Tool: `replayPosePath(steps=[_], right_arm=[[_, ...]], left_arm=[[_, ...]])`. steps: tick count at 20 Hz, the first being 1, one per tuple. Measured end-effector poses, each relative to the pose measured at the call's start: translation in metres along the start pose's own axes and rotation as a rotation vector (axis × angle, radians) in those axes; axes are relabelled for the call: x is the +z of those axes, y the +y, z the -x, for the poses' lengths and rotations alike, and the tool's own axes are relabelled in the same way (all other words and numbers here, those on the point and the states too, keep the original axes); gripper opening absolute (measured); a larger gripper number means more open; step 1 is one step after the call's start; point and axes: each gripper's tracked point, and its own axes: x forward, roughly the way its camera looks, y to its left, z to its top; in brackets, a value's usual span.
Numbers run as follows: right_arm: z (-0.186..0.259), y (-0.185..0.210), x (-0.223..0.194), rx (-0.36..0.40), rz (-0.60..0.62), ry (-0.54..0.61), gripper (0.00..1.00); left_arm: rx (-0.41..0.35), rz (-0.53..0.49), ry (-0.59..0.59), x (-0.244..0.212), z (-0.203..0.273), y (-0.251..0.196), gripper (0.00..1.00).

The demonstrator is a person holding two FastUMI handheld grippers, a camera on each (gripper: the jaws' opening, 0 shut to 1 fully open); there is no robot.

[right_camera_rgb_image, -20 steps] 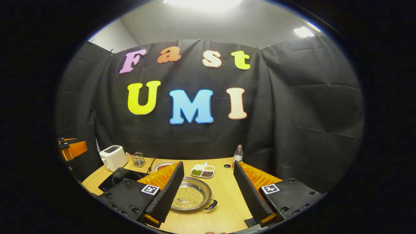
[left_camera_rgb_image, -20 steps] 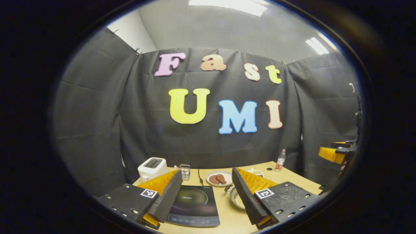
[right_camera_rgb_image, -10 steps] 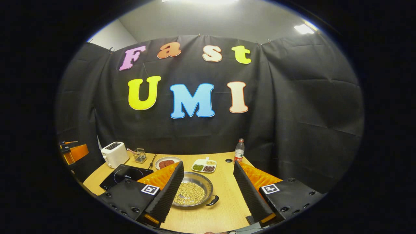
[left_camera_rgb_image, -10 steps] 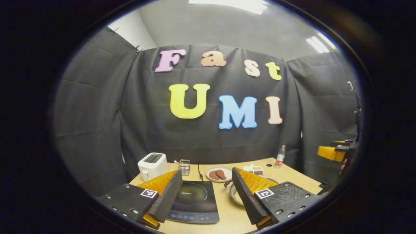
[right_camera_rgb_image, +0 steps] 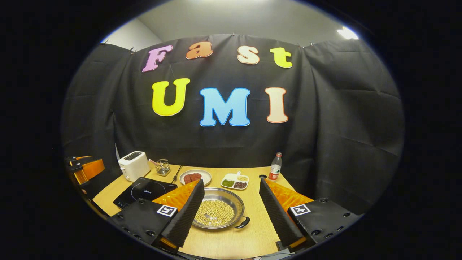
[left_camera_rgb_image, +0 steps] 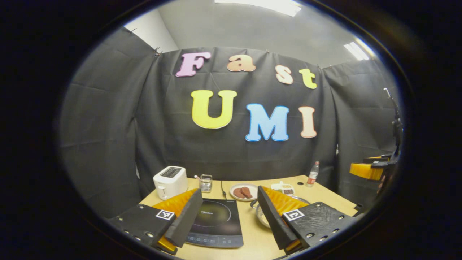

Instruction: First push the handle of the pot to place it horizontally, then grasp the pot with both hands and set it on the induction cooktop.

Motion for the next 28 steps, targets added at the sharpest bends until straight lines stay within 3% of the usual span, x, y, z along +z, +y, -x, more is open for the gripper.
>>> replayPosePath(steps=[1,4,7,8,9,11,16,18,19,21,25,28], right_arm=[[-0.001,0.002,-0.004,0.012,0.004,0.016,0.98],[-0.007,0.008,-0.013,0.04,0.006,0.064,0.88],[-0.015,0.01,-0.018,0.041,0.034,0.106,0.46],[-0.018,0.01,-0.019,0.04,0.037,0.115,0.36],[-0.021,0.016,-0.021,0.063,0.037,0.129,0.16],[-0.021,0.031,-0.028,0.13,0.044,0.178,0.03],[-0.034,0.062,-0.057,0.3,0.061,0.311,0.02],[-0.034,0.069,-0.065,0.358,0.035,0.338,0.02],[-0.034,0.071,-0.072,0.387,0.033,0.371,0.02],[-0.034,0.072,-0.09,0.419,0.053,0.423,0.02],[-0.044,0.063,-0.136,0.478,0.092,0.561,0.02],[-0.053,0.05,-0.165,0.501,0.119,0.642,0.02]], left_arm=[[-0.002,0.004,0.007,-0.003,0.0,-0.001,0.89],[0.005,0.017,0.023,-0.009,0.001,0.003,0.93],[0.038,0.018,0.042,-0.018,0.004,0.013,0.89],[0.046,0.02,0.046,-0.019,0.006,0.015,0.89],[0.053,0.023,0.05,-0.02,0.006,0.017,0.93],[0.066,0.03,0.06,-0.023,0.008,0.022,0.89],[0.106,0.034,0.086,-0.032,0.004,0.033,0.96],[0.127,0.033,0.101,-0.037,0.002,0.035,0.89],[0.139,0.031,0.107,-0.038,0.002,0.036,0.93],[0.165,0.024,0.117,-0.038,0.001,0.037,0.96],[0.202,0.032,0.126,-0.032,-0.003,0.031,0.89],[0.246,0.02,0.135,-0.036,-0.005,0.032,0.93]])
